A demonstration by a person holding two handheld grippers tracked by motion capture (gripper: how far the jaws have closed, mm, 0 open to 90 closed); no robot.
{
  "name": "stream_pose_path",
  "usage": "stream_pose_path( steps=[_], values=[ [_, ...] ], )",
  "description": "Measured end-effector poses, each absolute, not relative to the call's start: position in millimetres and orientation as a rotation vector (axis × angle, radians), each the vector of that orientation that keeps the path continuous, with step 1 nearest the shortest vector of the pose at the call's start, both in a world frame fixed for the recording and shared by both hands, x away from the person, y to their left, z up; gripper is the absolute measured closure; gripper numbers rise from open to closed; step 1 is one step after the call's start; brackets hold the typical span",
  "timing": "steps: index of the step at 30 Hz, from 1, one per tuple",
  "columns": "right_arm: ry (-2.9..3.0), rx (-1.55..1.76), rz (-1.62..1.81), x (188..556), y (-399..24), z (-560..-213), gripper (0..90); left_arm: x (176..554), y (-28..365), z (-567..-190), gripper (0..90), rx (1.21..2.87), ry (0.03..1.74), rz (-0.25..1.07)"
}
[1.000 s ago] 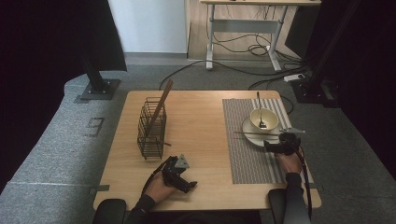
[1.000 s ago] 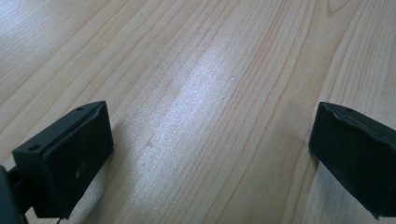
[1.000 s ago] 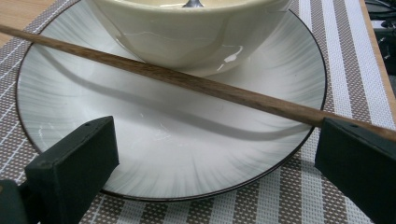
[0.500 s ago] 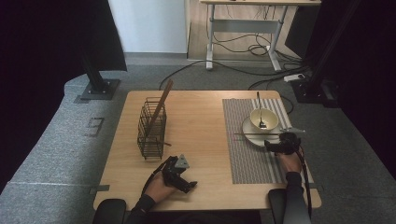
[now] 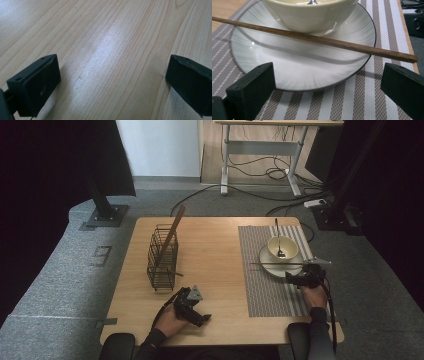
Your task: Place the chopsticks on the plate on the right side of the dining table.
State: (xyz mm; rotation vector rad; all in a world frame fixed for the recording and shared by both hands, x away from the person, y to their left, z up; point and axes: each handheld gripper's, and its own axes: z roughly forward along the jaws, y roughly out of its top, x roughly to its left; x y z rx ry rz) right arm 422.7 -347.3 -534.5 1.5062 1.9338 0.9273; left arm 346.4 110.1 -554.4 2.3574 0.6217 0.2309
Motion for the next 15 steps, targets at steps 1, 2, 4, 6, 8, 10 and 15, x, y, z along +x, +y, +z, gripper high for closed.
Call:
stream_pose_path(
  steps=[1,2,4,6,8,10,15],
  values=[
    [1.936,1.507,0.928,420.6,-347.7,-533.6,0.0,346.4,110.1,-554.4,0.0,2.357,0.621,0.231],
    [1.94,1.503,0.921,418.9,-348.2,-533.1,0.0,346.4,110.1,-554.4,0.0,2.357,0.621,0.231],
    [1.948,1.499,0.919,415.0,-347.8,-532.1,0.0,346.4,110.1,-554.4,0.0,2.357,0.622,0.231],
    [1.959,1.487,0.922,410.5,-346.1,-531.0,0.0,346.4,110.1,-554.4,0.0,2.358,0.621,0.231],
    [1.978,1.461,0.916,405.7,-344.0,-529.5,0.0,346.4,110.1,-554.4,0.0,2.357,0.622,0.231],
    [1.988,1.444,0.91,400.9,-342.0,-527.9,0.0,346.4,110.1,-554.4,0.0,2.357,0.622,0.231],
    [2.029,1.405,0.928,388.7,-336.6,-524.6,0.0,346.4,110.1,-554.4,0.0,2.357,0.622,0.231]
  ],
)
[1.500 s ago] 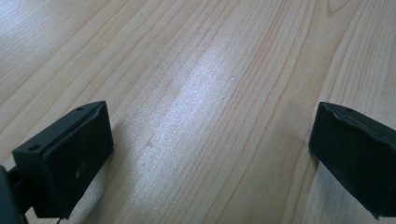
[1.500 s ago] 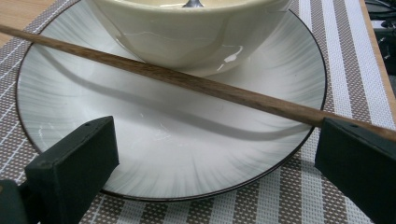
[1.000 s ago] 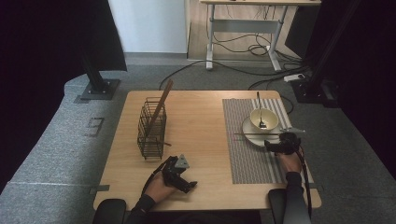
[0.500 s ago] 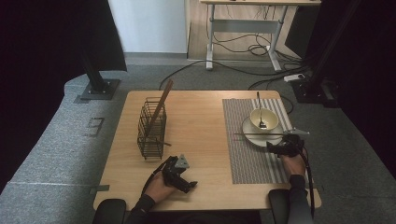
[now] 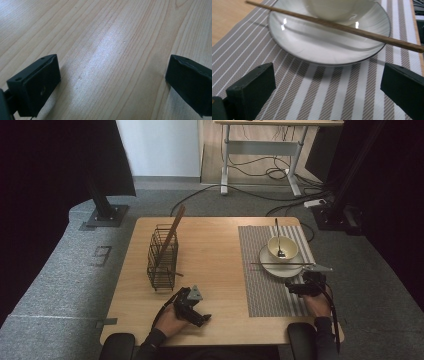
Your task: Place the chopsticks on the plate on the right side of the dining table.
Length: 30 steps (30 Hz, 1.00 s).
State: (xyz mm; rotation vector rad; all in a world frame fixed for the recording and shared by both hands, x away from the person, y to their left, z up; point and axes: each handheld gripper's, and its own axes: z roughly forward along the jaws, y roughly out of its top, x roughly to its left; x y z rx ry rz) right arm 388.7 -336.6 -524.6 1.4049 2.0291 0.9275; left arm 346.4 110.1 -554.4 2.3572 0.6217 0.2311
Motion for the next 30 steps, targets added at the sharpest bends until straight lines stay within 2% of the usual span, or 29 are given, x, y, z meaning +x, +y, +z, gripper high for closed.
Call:
stream_pose_path(
  steps=[19,30],
  values=[
    [2.168,1.3,1.034,340.2,-313.0,-509.5,0.0,346.1,110.2,-554.4,0.0,2.356,0.624,0.232],
    [2.235,1.214,1.098,327.8,-289.4,-489.5,0.0,346.0,110.3,-554.4,0.0,2.356,0.625,0.233]
  ],
)
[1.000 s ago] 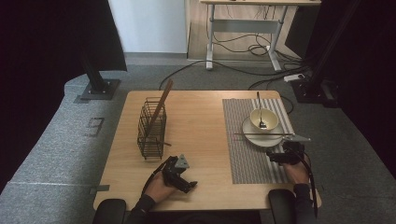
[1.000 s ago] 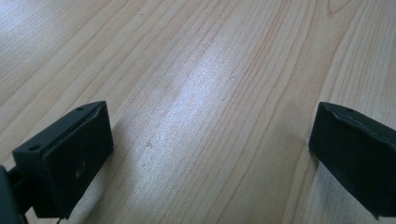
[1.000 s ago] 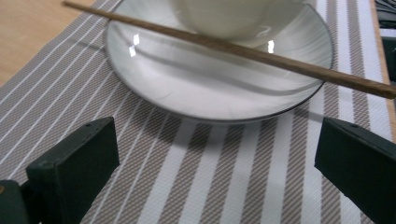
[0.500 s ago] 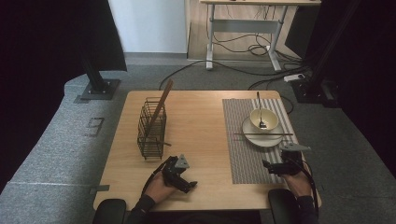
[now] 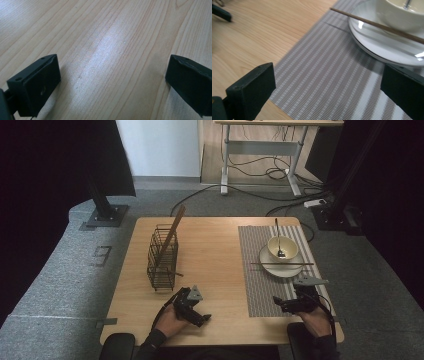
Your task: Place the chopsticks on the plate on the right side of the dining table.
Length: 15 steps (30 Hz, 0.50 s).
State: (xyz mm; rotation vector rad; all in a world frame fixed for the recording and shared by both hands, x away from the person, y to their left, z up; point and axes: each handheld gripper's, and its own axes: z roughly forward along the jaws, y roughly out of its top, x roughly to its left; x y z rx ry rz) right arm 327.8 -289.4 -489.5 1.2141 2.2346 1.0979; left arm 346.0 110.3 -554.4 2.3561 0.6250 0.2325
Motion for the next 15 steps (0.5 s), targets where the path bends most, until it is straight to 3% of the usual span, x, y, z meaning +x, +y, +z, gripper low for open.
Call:
stream_pose_path(
  steps=[15],
  values=[
    [2.349,1.058,1.127,349.8,-237.2,-470.6,0.0,346.2,110.4,-554.3,0.0,2.357,0.623,0.233]
  ],
)
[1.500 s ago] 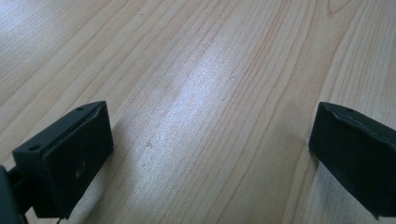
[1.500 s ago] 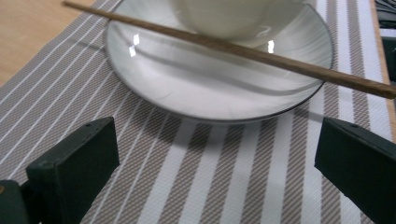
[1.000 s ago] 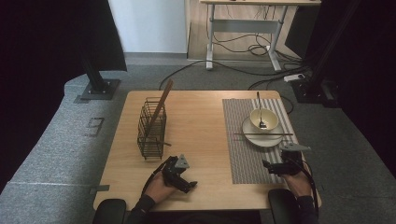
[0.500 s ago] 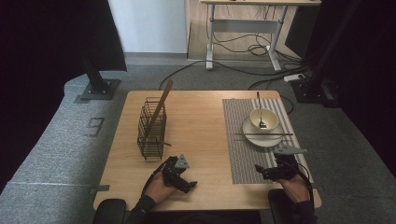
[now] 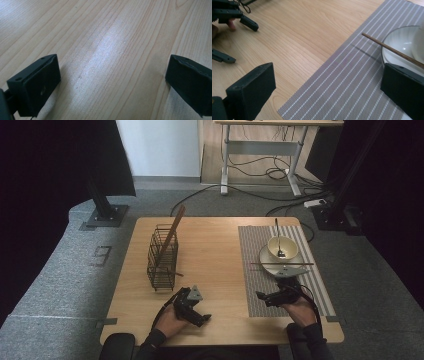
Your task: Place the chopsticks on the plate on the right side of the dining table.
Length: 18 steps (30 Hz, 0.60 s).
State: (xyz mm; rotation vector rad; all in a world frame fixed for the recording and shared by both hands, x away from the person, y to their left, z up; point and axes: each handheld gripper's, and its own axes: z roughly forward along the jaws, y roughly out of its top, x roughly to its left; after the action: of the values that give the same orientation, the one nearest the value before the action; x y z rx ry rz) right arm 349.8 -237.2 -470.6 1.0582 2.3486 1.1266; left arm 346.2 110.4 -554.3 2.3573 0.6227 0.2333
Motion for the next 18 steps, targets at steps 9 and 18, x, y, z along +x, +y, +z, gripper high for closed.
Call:
stream_pose_path(
  steps=[9,18],
  values=[
    [2.389,0.993,1.096,359.9,-213.8,-469.4,0.0,346.0,110.3,-554.4,0.0,2.356,0.624,0.232],
    [2.426,0.981,1.127,367.9,-194.6,-465.0,0.0,346.1,110.4,-554.3,0.0,2.357,0.624,0.232]
  ],
)
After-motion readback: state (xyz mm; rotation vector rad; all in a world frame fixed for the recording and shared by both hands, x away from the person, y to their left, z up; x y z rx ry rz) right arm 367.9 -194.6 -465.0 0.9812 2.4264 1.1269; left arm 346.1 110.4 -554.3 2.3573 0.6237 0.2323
